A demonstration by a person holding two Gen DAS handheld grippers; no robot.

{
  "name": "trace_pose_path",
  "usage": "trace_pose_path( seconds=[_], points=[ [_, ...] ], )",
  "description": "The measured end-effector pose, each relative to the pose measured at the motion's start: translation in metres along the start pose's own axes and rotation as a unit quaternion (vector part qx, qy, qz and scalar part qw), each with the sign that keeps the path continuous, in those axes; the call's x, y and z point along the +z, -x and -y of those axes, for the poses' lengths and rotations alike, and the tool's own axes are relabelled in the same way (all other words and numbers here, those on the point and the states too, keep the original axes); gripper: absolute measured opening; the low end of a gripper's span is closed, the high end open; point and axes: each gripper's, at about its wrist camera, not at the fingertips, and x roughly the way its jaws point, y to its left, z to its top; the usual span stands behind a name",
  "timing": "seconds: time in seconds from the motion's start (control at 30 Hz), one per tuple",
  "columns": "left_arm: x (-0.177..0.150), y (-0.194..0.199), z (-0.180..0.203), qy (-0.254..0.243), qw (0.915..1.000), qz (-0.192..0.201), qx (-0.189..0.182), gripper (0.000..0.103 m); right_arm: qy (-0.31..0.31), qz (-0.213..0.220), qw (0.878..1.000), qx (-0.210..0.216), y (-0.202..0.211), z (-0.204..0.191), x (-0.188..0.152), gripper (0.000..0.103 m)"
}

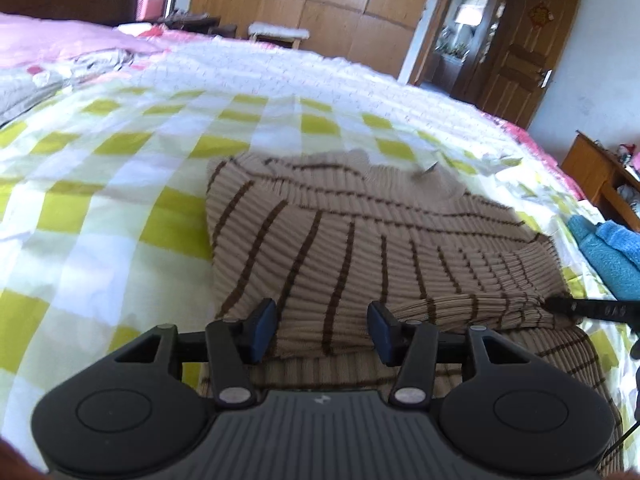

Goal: Fold small clothes
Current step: 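Smooth the folded sweater side with the right tool, then move both tools to the sweater hem, fingers open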

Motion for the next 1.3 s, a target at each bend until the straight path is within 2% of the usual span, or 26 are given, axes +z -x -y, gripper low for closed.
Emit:
trace_pose_path(
  seconds=[0.13,0.27,0.4,0.5,0.7,0.9,1.0,1.07,1.3],
  points=[
    [-0.002,0.021,-0.001,0.011,0.9999,0.002,0.002,0.055,-0.02,0.019,0.999,0.029,0.024,0.002,-0.001,0.012],
    [-0.013,0.048,-0.009,0.026,0.9995,-0.015,-0.001,0.055,-0.009,0.013,0.998,0.059,0.051,0.0,-0.013,0.012],
    [-0.037,0.081,-0.016,0.033,0.9983,-0.047,-0.008,0.055,0.008,-0.003,0.996,0.089,0.081,0.0,-0.036,0.012],
    [-0.06,0.104,-0.018,0.027,0.9965,-0.079,0.01,0.055,0.024,-0.022,0.995,0.098,0.104,0.002,-0.058,0.012],
    [-0.102,0.138,-0.019,0.045,0.9887,-0.142,0.018,0.055,0.031,-0.069,0.992,0.105,0.145,0.019,-0.101,0.013],
    [-0.123,0.142,0.001,0.031,0.9809,-0.192,0.012,0.054,0.023,-0.129,0.987,0.094,0.158,0.035,-0.136,0.013],
    [-0.13,0.143,0.008,0.02,0.9796,-0.2,0.015,0.054,0.009,-0.152,0.984,0.095,0.159,0.042,-0.15,0.014],
    [-0.131,0.144,0.009,0.022,0.9783,-0.206,0.013,0.054,-0.005,-0.165,0.981,0.102,0.156,0.044,-0.158,0.019],
    [-0.136,0.147,0.005,0.042,0.9752,-0.217,0.006,0.054,-0.02,-0.171,0.978,0.119,0.155,0.046,-0.167,0.02]
  ],
)
